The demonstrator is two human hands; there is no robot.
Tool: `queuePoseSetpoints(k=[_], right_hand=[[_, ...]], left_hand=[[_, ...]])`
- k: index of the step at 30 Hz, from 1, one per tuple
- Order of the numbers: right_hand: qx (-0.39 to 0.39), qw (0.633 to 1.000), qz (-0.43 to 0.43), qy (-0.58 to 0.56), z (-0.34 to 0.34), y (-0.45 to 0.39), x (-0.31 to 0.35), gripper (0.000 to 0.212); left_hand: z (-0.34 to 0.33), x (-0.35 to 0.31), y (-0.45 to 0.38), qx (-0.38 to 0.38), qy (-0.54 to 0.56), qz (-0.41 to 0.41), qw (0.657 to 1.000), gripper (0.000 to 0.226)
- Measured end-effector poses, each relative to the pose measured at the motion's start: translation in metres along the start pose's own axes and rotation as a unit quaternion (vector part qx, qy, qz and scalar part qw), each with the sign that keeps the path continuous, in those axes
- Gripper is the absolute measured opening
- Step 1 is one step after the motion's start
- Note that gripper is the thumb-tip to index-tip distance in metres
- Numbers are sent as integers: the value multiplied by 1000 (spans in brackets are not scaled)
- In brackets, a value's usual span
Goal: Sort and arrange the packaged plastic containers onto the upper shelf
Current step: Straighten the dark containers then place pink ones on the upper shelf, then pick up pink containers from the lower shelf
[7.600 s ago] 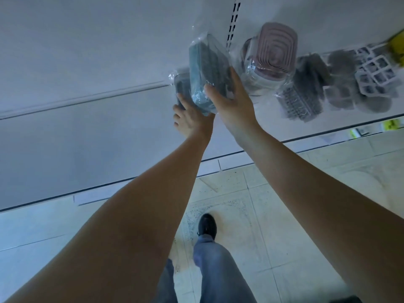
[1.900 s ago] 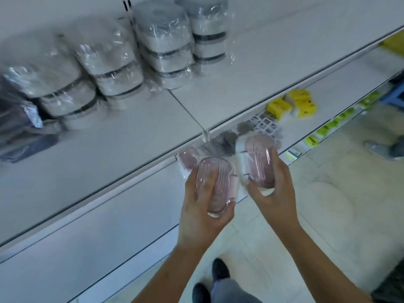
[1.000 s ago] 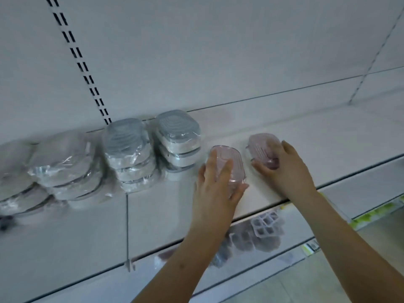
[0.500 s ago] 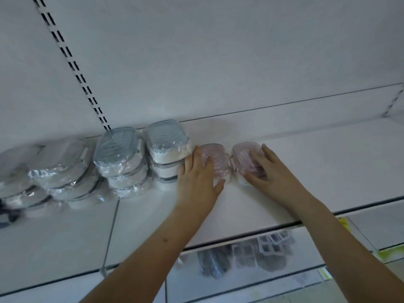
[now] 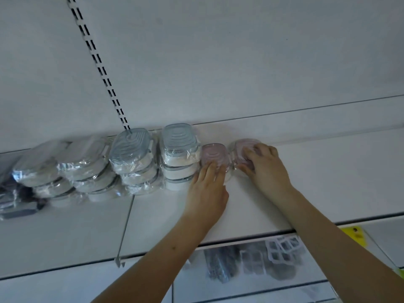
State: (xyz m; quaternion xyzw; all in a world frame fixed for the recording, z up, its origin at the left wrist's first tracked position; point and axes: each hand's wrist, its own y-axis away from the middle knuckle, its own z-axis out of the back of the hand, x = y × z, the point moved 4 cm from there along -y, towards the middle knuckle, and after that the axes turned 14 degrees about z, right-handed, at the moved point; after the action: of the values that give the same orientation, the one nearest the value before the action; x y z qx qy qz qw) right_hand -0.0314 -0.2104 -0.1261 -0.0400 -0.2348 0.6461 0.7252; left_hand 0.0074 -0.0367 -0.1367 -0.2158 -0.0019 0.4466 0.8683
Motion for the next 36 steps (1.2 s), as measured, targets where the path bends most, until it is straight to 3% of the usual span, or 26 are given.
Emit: queuePoseSetpoints(k=[4,8,13,15,21,29,33,36], right_hand=[[22,999,16,-25,4,-8,-2,39],[15,997,40,-60,2,-5,-9,49],[-13,997,44,-60,2,-1,-4,74],[-34,996,40,-70,12,3,9,72],[-154,976,90,-128,36,21,78,61],[-271,941,156,-129,5,75,219,42],[-314,926,141,-154,-43,133,283,17],[-251,950,143,-120,-105,171,302,12]], left_hand=[[8,8,-10,42,62,40,996,51],[25,22,-14,37,179,99,978,45],[33,17,5,28,170,43,984,47],[34,14,15,18,161,22,987,46],[47,30,73,15,175,15,984,54],[71,105,227,-32,183,-61,981,36],[23,177,303,70,166,54,982,41],[-28,233,342,175,145,187,956,50]])
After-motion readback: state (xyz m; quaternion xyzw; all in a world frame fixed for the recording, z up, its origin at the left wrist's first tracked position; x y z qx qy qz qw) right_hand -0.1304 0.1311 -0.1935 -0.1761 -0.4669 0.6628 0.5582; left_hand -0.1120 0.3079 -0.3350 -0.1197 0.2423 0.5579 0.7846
